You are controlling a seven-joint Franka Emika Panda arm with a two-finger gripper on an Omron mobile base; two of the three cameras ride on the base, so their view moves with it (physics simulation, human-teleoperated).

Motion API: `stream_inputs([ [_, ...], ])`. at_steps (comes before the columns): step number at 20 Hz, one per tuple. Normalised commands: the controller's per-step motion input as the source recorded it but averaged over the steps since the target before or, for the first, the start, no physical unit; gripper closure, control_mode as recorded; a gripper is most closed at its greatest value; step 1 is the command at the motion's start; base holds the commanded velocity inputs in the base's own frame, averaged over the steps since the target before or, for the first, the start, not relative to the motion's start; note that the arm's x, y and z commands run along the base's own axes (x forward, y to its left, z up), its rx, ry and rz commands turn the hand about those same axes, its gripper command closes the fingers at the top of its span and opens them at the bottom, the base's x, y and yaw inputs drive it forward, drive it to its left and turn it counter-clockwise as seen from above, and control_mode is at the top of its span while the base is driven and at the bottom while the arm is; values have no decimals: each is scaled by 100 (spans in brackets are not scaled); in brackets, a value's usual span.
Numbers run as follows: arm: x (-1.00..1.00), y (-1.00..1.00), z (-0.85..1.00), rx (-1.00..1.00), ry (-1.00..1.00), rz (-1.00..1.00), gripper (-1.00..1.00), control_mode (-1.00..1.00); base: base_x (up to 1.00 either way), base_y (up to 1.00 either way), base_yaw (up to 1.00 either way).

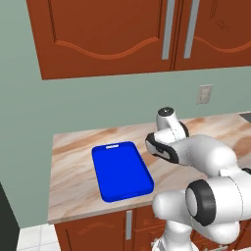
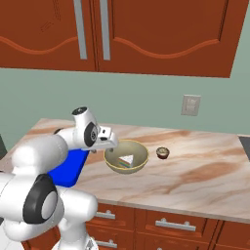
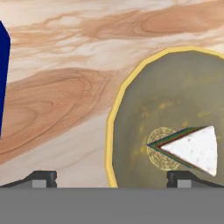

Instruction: Place the bowl with cake and the cupcake onto the tray.

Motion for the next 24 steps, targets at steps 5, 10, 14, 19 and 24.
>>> stream_inputs([
  [5, 15, -12, -22, 0, 0, 3, -100, -100, 0, 0, 0],
  [10, 7, -4, -19, 0, 0, 3, -100, -100, 0, 0, 0],
  [14, 5, 1, -19, 0, 0, 0, 100, -100, 0, 0, 0],
  [19, 0, 0, -11, 0, 2, 0, 100, -100, 0, 0, 0],
  [24, -4, 2, -4, 0, 16, 0, 100, -100, 0, 0, 0],
])
